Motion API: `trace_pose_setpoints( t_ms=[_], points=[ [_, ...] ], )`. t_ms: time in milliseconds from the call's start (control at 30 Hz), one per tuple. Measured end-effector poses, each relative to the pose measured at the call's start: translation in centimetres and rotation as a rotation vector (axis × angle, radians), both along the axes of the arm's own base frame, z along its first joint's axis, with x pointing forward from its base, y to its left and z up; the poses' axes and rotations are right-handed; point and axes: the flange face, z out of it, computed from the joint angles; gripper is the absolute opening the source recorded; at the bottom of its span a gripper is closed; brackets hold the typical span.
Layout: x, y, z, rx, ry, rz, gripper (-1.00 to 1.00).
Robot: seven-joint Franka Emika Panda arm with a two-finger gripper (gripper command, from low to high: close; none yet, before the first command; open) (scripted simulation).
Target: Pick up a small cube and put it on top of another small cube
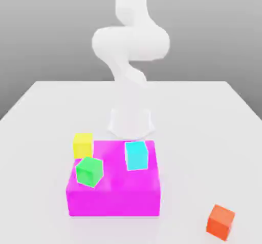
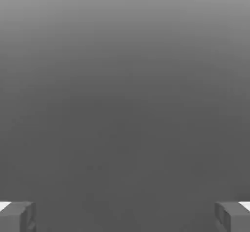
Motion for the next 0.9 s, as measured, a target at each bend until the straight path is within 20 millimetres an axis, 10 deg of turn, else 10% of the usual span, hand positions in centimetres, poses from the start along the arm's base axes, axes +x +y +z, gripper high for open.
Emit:
trace_pose_setpoints(
  t_ms=[433,900],
  points=[
    [10.8,9.8,-21.4,-0.169,0.328,0.390,0.00],
    [7.9,19.4,-47.3,-0.344,0.652,0.829,0.00]
  ],
)
